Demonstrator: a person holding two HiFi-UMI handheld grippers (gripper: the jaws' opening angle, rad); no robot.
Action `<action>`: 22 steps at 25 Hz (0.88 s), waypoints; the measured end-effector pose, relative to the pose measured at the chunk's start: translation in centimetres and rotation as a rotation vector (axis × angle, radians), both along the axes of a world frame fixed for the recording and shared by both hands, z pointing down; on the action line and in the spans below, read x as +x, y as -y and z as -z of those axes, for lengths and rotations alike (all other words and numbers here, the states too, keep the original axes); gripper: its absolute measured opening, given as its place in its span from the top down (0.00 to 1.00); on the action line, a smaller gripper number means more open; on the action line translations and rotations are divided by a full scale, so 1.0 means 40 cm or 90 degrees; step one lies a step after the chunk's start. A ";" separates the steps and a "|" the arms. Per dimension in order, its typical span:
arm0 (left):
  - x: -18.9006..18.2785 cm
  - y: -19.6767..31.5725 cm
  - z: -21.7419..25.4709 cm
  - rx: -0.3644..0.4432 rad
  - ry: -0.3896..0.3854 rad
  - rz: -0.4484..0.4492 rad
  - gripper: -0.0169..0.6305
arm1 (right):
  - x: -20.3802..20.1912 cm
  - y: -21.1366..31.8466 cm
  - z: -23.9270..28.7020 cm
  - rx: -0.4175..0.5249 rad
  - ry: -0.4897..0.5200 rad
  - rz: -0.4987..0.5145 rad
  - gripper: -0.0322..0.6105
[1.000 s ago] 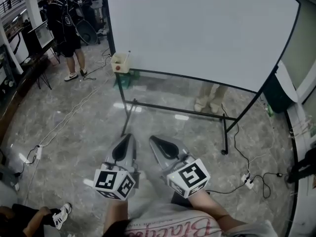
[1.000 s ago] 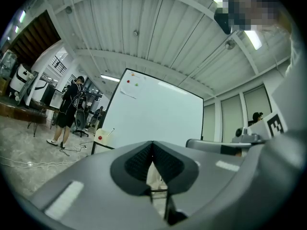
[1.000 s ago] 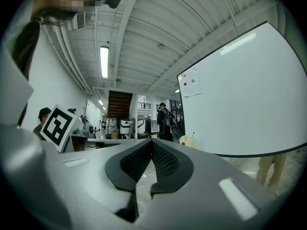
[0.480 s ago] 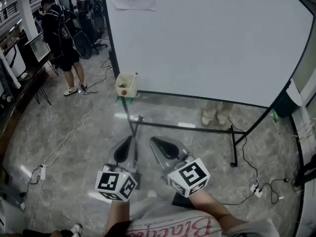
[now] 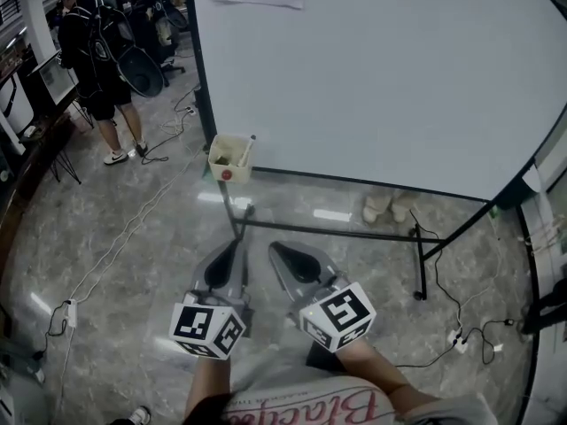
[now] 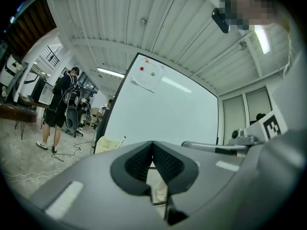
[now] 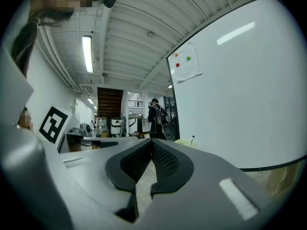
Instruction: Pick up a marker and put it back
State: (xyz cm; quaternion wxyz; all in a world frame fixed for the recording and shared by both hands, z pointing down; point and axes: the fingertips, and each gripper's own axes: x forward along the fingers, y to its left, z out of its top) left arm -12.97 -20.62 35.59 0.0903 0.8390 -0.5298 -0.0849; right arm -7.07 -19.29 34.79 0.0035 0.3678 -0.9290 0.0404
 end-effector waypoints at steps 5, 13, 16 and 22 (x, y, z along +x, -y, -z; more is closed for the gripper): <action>-0.019 0.075 -0.028 -0.017 -0.005 0.003 0.97 | -0.010 0.085 -0.020 -0.009 0.001 -0.009 0.95; -0.042 0.244 -0.037 -0.023 -0.007 0.012 0.97 | -0.026 0.271 -0.051 -0.030 -0.015 -0.017 0.95; -0.051 0.324 -0.041 -0.028 -0.011 0.020 0.97 | -0.032 0.359 -0.067 -0.041 -0.022 -0.006 0.92; -0.088 0.459 -0.026 -0.022 -0.018 0.050 0.97 | -0.057 0.518 -0.103 -0.069 -0.033 0.017 0.88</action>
